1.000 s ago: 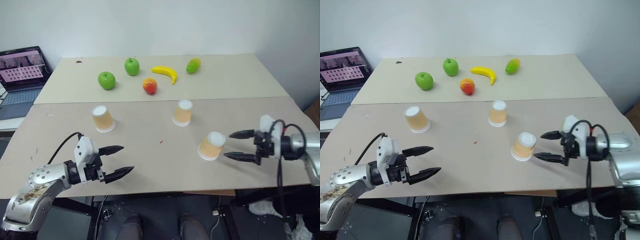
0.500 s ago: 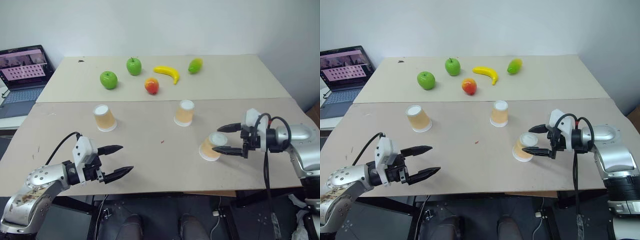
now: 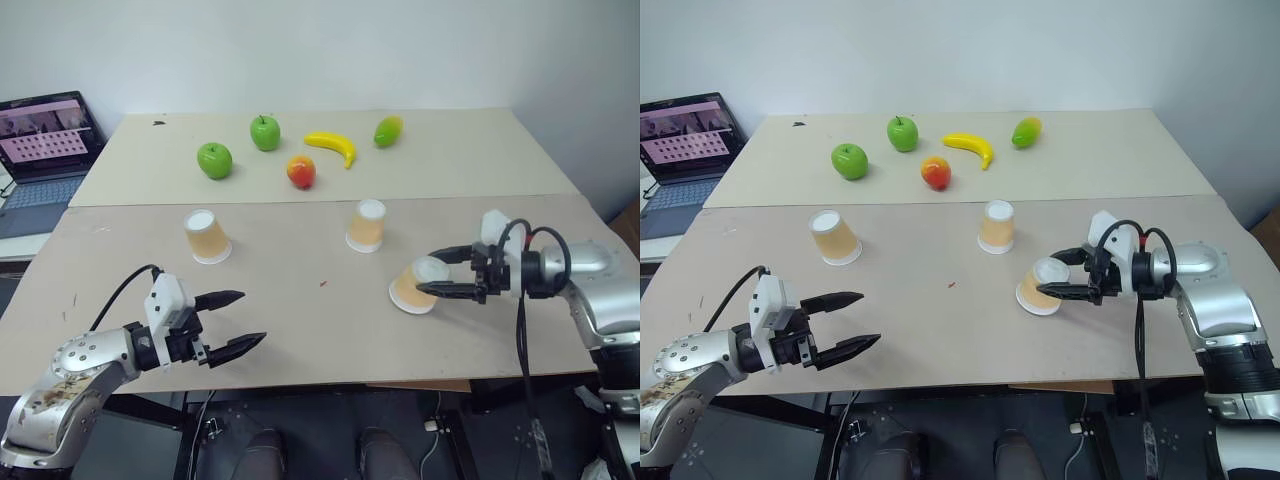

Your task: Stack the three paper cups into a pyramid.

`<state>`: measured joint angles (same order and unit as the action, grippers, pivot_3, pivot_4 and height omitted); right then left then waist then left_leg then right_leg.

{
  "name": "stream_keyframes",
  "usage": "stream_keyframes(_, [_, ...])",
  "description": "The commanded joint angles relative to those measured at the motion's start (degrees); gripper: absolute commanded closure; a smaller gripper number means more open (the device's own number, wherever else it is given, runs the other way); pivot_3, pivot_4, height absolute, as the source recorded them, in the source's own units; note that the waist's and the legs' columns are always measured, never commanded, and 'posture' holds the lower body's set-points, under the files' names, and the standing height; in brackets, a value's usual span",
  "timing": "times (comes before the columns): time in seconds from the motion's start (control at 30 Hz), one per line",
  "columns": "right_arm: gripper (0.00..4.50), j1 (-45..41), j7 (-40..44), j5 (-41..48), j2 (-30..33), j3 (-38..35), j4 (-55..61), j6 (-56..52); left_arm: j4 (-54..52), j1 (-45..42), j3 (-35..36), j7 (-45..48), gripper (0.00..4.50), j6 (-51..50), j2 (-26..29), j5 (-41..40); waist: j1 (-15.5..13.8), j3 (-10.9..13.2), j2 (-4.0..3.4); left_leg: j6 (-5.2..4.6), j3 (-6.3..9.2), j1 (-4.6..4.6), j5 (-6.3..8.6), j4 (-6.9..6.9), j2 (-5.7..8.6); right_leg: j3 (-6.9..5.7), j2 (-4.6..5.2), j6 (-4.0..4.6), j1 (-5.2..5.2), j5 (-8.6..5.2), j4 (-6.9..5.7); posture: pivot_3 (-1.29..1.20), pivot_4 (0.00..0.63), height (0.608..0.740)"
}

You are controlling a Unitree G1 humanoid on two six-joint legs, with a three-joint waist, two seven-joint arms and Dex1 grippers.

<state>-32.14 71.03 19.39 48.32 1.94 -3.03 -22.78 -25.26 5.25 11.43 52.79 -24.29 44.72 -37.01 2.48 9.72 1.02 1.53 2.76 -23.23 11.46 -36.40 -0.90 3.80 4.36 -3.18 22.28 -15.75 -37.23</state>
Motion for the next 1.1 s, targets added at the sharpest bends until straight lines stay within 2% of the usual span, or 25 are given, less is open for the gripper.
stream_keyframes(0.03, [1.8,-11.4,1.3,2.4,-5.8,4.1,2.8,-4.0,-0.5,-1.2,-0.1,0.8,0.0,-0.3,0.6,0.3,0.5,0.0,-0.01,0.0,-0.01,0.03,0.0,0.0,-0.02,0.01,-0.01,0.02,0.01,0.01,-0.02,0.0,0.15,0.732])
stream_keyframes(0.13, [1.8,-19.9,2.8,-0.5,-12.5,10.1,-1.9,-4.7,0.2,-2.2,-1.5,1.4,0.0,-0.1,0.3,0.9,1.2,0.0,-0.01,0.0,0.03,0.12,0.0,0.01,-0.06,0.03,-0.1,0.05,0.05,0.02,-0.26,0.0,0.15,0.732])
stream_keyframes(0.23, [1.8,-26.4,4.5,-5.6,-17.6,15.9,-9.7,-0.3,0.7,-3.3,-2.5,1.6,0.0,-0.1,-0.1,1.4,0.8,0.0,0.06,0.0,0.09,0.05,0.0,0.02,-0.04,-0.05,-0.06,0.05,0.11,0.01,-0.3,0.0,0.15,0.732])
stream_keyframes(0.53, [1.8,-41.9,1.8,-15.2,-34.2,20.3,-41.8,12.5,-0.3,-2.8,-2.4,0.8,0.0,-0.3,-0.7,1.4,0.2,0.1,0.16,0.03,0.08,-0.19,-0.01,-0.09,0.02,-0.07,0.02,0.06,0.53,0.01,-0.54,0.0,0.15,0.732])
stream_keyframes(0.73, [1.8,-47.0,1.0,-18.4,-39.7,18.4,-55.6,18.5,-1.5,-1.0,-1.0,-0.2,0.0,-0.4,-0.6,1.2,0.2,0.1,0.17,0.07,-0.02,-0.34,-0.03,-0.06,0.03,-0.05,0.05,0.08,0.84,0.02,-0.76,0.0,0.15,0.732])
stream_keyframes(1.03, [1.8,-48.9,-2.6,-21.2,-42.8,15.7,-65.7,21.6,-3.0,-0.1,-0.8,-1.4,0.0,-0.8,-1.0,1.0,0.5,0.1,0.17,0.1,-0.01,-0.32,-0.06,0.0,0.02,-0.05,0.04,0.09,0.87,0.03,-0.78,0.0,0.15,0.732])
stream_keyframes(1.1, [0.8,-49.3,-3.6,-21.1,-43.1,14.6,-66.7,21.6,-3.1,-0.1,-0.8,-1.5,0.0,-0.8,-1.1,1.1,0.7,0.1,0.17,0.12,-0.01,-0.31,-0.06,-0.01,0.01,-0.05,0.03,0.09,0.86,0.03,-0.78,0.0,0.15,0.732])
